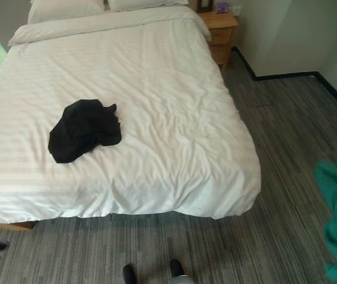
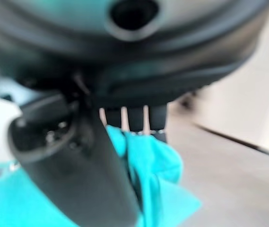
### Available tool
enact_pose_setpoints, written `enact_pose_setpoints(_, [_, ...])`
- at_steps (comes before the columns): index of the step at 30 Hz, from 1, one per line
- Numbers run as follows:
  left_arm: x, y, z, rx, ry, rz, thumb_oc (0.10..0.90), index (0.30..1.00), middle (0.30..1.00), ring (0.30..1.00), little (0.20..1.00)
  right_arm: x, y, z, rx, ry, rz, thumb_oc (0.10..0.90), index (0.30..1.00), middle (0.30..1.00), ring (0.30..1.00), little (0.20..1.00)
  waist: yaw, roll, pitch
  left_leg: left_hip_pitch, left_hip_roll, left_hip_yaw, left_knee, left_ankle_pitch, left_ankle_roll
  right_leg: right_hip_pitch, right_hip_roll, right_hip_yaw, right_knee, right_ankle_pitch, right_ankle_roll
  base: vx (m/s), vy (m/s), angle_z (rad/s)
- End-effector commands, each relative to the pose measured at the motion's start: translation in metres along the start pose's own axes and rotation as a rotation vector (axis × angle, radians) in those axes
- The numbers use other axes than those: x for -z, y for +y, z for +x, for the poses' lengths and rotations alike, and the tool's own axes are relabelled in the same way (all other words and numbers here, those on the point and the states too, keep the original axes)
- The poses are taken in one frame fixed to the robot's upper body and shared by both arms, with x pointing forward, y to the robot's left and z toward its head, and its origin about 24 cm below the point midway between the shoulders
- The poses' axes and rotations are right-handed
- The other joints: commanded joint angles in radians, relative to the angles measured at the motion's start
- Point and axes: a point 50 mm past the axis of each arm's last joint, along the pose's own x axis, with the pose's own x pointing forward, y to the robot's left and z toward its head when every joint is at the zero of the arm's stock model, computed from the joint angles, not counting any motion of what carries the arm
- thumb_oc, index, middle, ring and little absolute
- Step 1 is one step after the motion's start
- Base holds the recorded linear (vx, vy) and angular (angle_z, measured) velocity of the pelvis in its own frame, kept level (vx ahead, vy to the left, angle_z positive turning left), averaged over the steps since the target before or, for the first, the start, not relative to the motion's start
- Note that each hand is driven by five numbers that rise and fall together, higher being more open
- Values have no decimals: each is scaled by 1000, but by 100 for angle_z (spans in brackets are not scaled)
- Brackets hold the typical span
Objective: Pick up bed clothes into laundry basket.
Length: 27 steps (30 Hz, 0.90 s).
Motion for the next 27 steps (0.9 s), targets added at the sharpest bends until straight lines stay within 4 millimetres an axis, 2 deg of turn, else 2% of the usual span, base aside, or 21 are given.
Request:
enact_pose_setpoints(1, [-130,61,6,-327,-420,-251,800,900,900,900,900,-18,-2,-1,79,-72,-65,400,300,300,300,300,42,-64,45,-119,-8,-159,-46,-38,-9,52,-3,32,10,-46,80,162,44,-31])
enact_pose_setpoints(2, [-152,66,1,-344,-495,-267,800,900,900,900,900,-10,7,-4,48,-48,-84,400,300,300,300,300,43,-55,49,-136,-13,-179,-54,-34,-12,55,1,45,13,-57,78,76,27,-45])
enact_pose_setpoints(3, [-154,66,1,-346,-500,-266,800,900,900,900,900,-10,8,-4,44,-45,-81,400,300,300,300,300,45,-59,51,-137,-14,-180,-52,-35,-12,53,1,44,15,-59,78,71,49,-50])
enact_pose_setpoints(4, [-175,69,-5,-359,-563,-277,800,900,900,900,900,-2,18,-7,9,-25,-98,400,300,300,300,300,43,-51,55,-147,-11,-181,-53,-24,-13,59,3,51,19,-73,77,165,117,-51])
enact_pose_setpoints(5, [-196,71,-13,-372,-642,-274,800,900,900,900,900,15,40,-16,-74,16,-133,400,300,300,300,300,34,-32,44,-124,-10,-182,-66,-15,-6,61,7,59,25,-82,75,165,117,-40])
enact_pose_setpoints(6, [-197,71,-13,-372,-644,-272,800,900,900,900,900,15,41,-17,-76,18,-132,400,300,300,300,300,37,-35,45,-122,-10,-180,-67,-16,-5,63,7,60,26,-84,75,181,133,-48])
enact_pose_setpoints(7, [-207,69,-17,-375,-670,-269,800,900,900,900,900,24,50,-21,-108,37,-154,400,300,300,300,300,29,-29,38,-108,-13,-181,-71,-17,-3,62,0,61,31,-85,77,109,94,-68])
enact_pose_setpoints(10, [-230,60,-19,-343,-688,-213,800,900,900,900,900,32,65,-29,-171,55,-195,400,300,300,300,300,-4,-26,26,-79,-23,-160,-71,-39,4,41,-25,79,35,-77,92,178,146,-33])
enact_pose_setpoints(13, [-233,50,-11,-297,-639,-134,800,900,900,900,900,31,74,-34,-201,46,-199,400,300,300,300,300,-22,-33,25,-73,-23,-130,-71,-57,11,18,-37,97,28,-56,105,127,100,-14])
enact_pose_setpoints(18, [-225,33,-2,-240,-554,16,800,900,900,900,900,15,82,-38,-214,-26,-216,400,300,300,300,300,-36,-56,26,-93,-23,-74,-71,-78,21,-42,-51,133,8,-8,136,64,73,-37])
enact_pose_setpoints(21, [-225,22,-3,-188,-535,17,800,900,900,900,900,3,86,-40,-222,-79,-223,400,300,300,300,300,-48,-63,31,-116,-20,-61,-71,-83,22,-80,-54,136,0,11,144,20,57,-22])
enact_pose_setpoints(23, [-216,7,-3,-102,-495,-16,800,900,900,900,900,-6,87,-40,-225,-113,-230,400,300,300,300,300,-57,-69,38,-132,-22,-60,-71,-85,24,-99,-53,143,-11,20,147,19,56,-6])
enact_pose_setpoints(24, [-215,7,-3,-101,-494,-16,800,900,900,900,900,-6,87,-40,-224,-113,-230,400,300,300,300,300,-58,-68,35,-134,-23,-59,-71,-85,24,-101,-53,144,-11,21,147,4,85,-6])
enact_pose_setpoints(25, [-194,-16,-3,39,-416,-34,400,300,300,300,300,-16,87,-40,-228,-152,-261,400,300,300,300,300,-69,-73,42,-155,-26,-54,-71,-85,26,-133,-52,151,-17,40,150,-4,64,-9])
enact_pose_setpoints(27, [-185,-24,-3,80,-387,-30,400,300,300,300,300,-19,86,-40,-224,-164,-276,400,300,300,300,300,-72,-73,38,-168,-28,-52,-71,-86,26,-146,-51,154,-18,45,153,-3,82,-14])
